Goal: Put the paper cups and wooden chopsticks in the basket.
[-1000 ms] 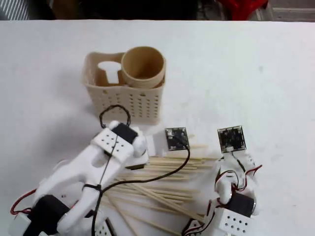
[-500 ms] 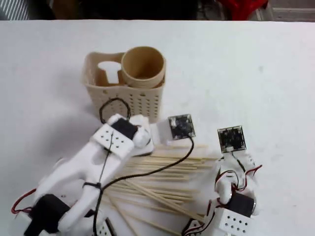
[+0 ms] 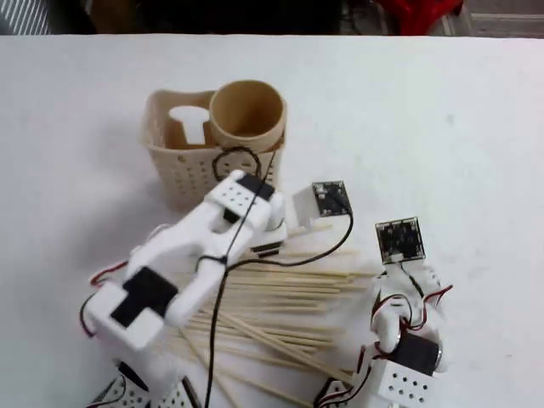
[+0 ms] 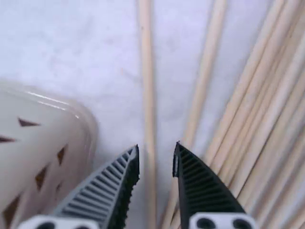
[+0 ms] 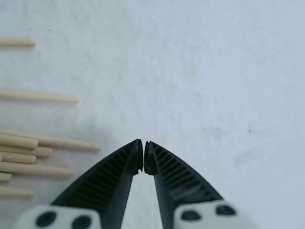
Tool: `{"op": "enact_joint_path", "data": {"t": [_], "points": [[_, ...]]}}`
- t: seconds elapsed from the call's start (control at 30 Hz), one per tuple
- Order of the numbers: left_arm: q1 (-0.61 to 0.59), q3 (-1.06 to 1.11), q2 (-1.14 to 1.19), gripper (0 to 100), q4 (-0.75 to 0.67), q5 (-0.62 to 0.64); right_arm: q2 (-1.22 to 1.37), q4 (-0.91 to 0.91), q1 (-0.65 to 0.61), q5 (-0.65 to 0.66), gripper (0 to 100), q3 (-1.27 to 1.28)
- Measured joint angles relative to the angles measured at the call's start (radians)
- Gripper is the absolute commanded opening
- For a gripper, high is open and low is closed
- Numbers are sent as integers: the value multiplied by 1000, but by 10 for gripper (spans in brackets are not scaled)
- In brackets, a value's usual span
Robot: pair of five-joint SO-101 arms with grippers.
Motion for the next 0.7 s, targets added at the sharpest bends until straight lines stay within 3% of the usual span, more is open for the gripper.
{"op": "enact_joint_path", "data": {"t": [0.1,0.2,0.5,0.7], "points": [[-2,-15,37,116,5,0,0,0,0,0,25,0],[3,-26,51,22,12,0,0,0,0,0,25,0],[6,-26,34,21,15,2,0,0,0,0,25,0],[14,-26,-117,21,84,51,0,0,0,0,25,0]]}}
